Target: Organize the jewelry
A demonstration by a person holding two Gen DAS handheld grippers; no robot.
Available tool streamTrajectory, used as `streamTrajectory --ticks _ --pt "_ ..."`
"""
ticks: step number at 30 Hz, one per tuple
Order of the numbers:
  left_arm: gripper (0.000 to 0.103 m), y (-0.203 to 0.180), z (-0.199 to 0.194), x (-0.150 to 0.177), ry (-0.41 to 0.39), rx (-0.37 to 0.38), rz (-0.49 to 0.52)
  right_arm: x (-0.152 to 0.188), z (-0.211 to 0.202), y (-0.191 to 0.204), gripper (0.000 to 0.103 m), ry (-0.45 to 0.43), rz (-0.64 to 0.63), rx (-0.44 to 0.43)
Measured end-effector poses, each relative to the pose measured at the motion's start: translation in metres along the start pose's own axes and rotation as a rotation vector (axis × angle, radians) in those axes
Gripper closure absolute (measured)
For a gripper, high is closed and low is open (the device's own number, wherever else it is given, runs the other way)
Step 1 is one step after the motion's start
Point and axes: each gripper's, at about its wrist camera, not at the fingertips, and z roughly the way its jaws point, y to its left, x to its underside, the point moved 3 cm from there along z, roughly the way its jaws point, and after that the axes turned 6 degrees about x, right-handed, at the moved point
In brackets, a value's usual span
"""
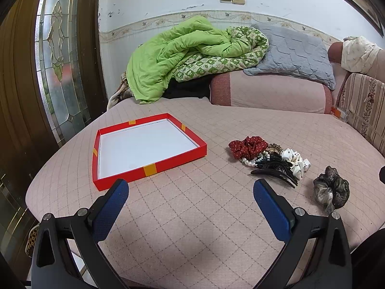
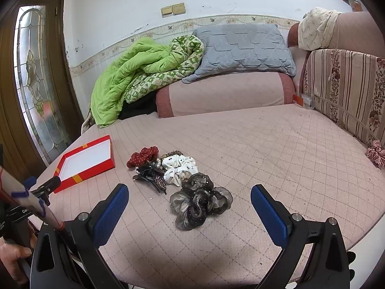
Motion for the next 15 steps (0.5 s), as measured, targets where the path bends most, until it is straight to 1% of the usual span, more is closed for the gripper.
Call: streamTrajectory --ticks 15 --pt "0.0 -0.0014 0.0006 0.0024 0.003 -0.002 -0.005 0.005 0.0041 0.0009 0.0 0.018 -0.015 -0.002"
